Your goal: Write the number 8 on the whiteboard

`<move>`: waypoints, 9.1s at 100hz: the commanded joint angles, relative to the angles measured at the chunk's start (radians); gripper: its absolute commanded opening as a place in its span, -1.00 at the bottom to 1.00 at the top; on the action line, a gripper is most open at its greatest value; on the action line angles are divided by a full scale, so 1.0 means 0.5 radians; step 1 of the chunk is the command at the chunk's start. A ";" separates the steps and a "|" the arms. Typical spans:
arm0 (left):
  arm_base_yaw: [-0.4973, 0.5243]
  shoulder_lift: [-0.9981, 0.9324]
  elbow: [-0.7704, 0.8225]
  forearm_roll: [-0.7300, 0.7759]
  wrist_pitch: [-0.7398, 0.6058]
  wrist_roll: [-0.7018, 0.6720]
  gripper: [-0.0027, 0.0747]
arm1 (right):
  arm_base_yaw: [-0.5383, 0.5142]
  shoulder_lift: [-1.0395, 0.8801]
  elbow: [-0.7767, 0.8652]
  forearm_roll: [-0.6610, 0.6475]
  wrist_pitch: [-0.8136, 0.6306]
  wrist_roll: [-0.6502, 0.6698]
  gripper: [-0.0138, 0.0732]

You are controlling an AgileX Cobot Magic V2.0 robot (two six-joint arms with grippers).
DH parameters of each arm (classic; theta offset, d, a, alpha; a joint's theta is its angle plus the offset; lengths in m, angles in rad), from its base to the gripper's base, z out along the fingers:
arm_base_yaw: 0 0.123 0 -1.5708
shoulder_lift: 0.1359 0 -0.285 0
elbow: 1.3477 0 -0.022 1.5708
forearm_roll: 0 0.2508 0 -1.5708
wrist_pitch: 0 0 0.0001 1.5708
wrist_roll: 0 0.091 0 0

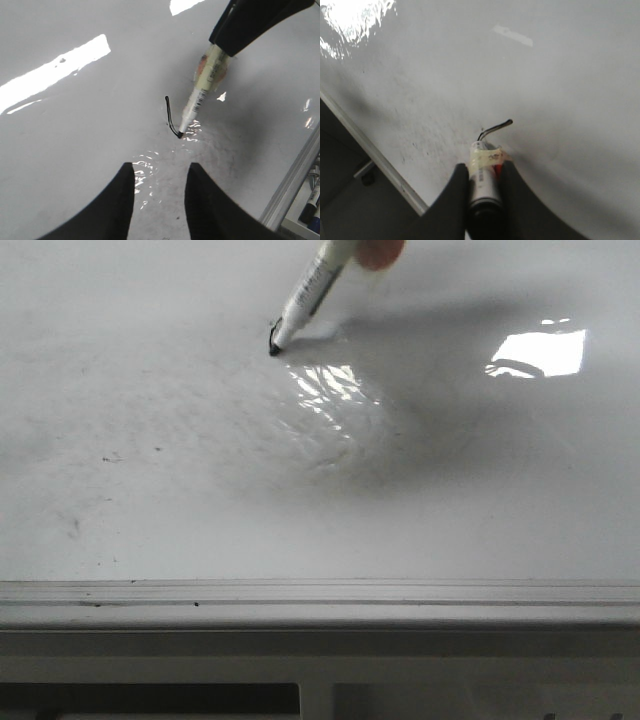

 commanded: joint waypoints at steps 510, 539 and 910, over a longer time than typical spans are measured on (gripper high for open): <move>0.036 -0.890 0.285 -1.187 0.064 -0.001 -0.98 | 0.534 -1.850 1.226 -0.484 -0.339 0.210 -0.83; 0.036 -0.894 0.297 -1.187 0.064 -0.001 -0.98 | 0.534 -2.009 1.267 -0.484 -0.304 0.210 -0.83; 1.555 -1.386 0.908 -0.718 0.642 -0.013 -0.98 | -1.205 -2.206 2.116 -0.542 -1.553 0.268 -0.83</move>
